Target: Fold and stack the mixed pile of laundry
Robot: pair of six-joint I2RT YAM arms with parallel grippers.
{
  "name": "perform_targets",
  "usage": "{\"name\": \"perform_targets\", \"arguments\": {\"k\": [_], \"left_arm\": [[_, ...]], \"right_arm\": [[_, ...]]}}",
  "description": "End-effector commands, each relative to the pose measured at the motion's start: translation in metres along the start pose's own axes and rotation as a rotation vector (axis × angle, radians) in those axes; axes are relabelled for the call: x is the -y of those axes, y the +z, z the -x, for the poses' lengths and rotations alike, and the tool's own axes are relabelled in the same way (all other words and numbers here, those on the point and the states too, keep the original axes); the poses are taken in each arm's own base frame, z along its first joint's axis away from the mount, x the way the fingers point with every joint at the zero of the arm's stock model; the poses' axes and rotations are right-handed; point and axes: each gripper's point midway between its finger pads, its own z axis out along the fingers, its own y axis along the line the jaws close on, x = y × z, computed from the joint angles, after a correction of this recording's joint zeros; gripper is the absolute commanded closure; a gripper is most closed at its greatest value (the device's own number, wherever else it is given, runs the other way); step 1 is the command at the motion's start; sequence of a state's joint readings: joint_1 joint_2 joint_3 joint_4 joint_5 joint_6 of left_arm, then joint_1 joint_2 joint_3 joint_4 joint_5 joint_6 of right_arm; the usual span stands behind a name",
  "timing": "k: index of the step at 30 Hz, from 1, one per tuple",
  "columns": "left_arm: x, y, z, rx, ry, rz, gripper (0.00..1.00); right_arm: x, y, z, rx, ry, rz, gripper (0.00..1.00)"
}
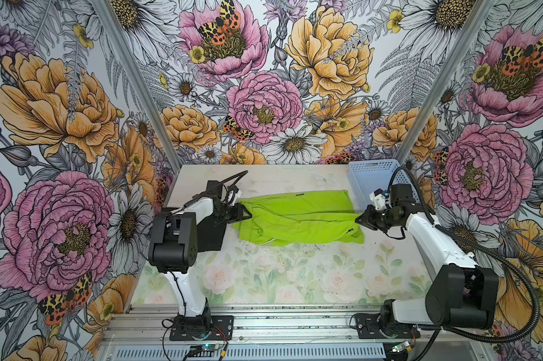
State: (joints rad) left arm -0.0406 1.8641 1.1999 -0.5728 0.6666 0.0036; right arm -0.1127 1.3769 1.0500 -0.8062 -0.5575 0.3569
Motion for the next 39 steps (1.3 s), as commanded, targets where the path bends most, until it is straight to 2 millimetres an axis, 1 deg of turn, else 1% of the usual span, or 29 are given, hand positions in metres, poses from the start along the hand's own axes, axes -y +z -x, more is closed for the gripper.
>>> {"name": "perform_targets", "arguments": {"k": [1,4,5,8,12,13,16,21,24,27,30,33,36,39], "left_arm": [[0.015,-0.010,0.008,0.041,0.042,-0.063,0.59],[0.018,-0.010,0.008,0.040,0.042,-0.081,0.71],[0.026,-0.020,0.012,0.065,0.062,-0.086,0.76],[0.029,-0.023,0.010,0.067,0.057,-0.092,0.88],[0.033,-0.035,0.010,0.094,0.047,-0.095,1.00],[0.035,-0.039,0.009,0.102,0.041,-0.098,1.00],[0.043,-0.060,0.015,0.152,0.027,-0.111,1.00],[0.070,-0.108,0.028,0.272,0.047,-0.131,1.00],[0.085,-0.129,0.031,0.324,0.059,-0.143,1.00],[0.098,-0.146,0.029,0.364,0.068,-0.152,1.00],[0.104,-0.159,0.024,0.398,0.069,-0.146,1.00],[0.106,-0.165,0.016,0.414,0.061,-0.143,1.00],[0.103,-0.169,0.008,0.431,0.043,-0.126,1.00],[0.098,-0.177,0.004,0.467,0.024,-0.108,1.00]], "right_arm": [[-0.004,0.000,0.005,0.024,-0.025,0.027,1.00],[-0.004,0.000,0.006,0.025,-0.023,0.028,1.00],[-0.004,0.000,0.006,0.027,-0.024,0.028,1.00],[-0.005,-0.001,0.007,0.030,-0.023,0.030,1.00],[-0.005,-0.003,0.011,0.041,-0.028,0.027,1.00],[-0.005,-0.004,0.012,0.046,-0.029,0.026,1.00],[-0.007,-0.015,0.020,0.083,-0.032,0.032,1.00],[-0.026,-0.042,0.033,0.146,-0.060,0.064,1.00],[-0.034,-0.053,0.035,0.160,-0.076,0.074,1.00],[-0.042,-0.068,0.032,0.178,-0.096,0.073,1.00],[-0.048,-0.084,0.029,0.200,-0.128,0.054,1.00],[-0.055,-0.101,0.024,0.214,-0.159,0.035,1.00],[-0.060,-0.115,0.016,0.215,-0.185,0.016,1.00],[-0.061,-0.133,0.010,0.242,-0.222,-0.034,1.00]]}}
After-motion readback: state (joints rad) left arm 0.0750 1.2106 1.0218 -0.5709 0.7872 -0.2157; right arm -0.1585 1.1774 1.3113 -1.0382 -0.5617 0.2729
